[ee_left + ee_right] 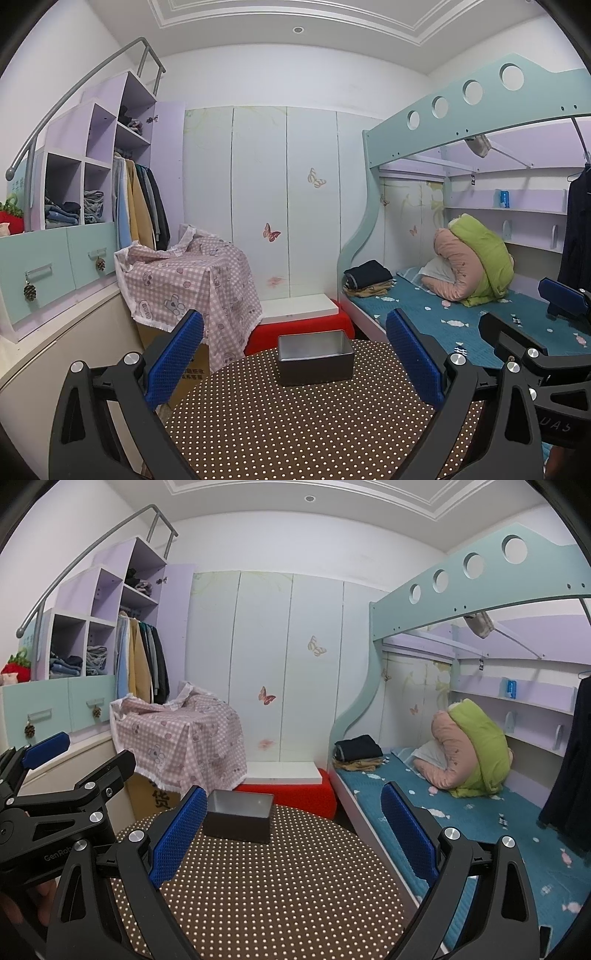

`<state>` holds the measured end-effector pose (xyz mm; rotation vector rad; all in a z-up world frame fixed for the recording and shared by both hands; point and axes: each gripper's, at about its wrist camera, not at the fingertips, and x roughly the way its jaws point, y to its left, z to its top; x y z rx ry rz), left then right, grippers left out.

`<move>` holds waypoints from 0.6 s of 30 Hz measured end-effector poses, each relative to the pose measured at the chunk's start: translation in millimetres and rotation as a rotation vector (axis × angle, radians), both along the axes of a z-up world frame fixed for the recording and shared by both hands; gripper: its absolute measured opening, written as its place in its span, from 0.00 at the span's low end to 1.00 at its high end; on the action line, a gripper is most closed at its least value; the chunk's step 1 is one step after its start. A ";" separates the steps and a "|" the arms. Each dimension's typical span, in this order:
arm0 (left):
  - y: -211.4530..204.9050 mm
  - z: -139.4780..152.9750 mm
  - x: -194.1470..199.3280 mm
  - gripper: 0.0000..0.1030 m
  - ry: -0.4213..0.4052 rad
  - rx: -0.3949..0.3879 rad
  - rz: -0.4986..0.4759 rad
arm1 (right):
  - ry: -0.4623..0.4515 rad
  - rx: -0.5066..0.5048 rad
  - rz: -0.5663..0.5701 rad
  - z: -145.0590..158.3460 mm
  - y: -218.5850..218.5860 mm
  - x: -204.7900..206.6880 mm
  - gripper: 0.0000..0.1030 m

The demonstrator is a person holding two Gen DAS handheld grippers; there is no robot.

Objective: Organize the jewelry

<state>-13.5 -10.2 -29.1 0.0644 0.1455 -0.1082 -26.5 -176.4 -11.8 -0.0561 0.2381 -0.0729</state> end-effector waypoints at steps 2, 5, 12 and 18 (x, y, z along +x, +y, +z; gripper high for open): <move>0.1 0.2 1.1 0.93 0.000 0.002 0.001 | -0.002 0.001 -0.001 0.0 0.4 0.2 0.89; -0.6 0.8 2.7 0.93 0.001 0.007 0.002 | 0.000 0.004 -0.001 -0.4 2.0 0.6 0.89; -2.7 0.5 8.6 0.93 0.020 0.011 0.004 | 0.007 0.003 -0.007 -2.4 4.3 2.3 0.89; -2.2 0.5 12.0 0.93 0.029 0.013 0.006 | 0.017 0.007 -0.008 -4.1 6.4 4.8 0.89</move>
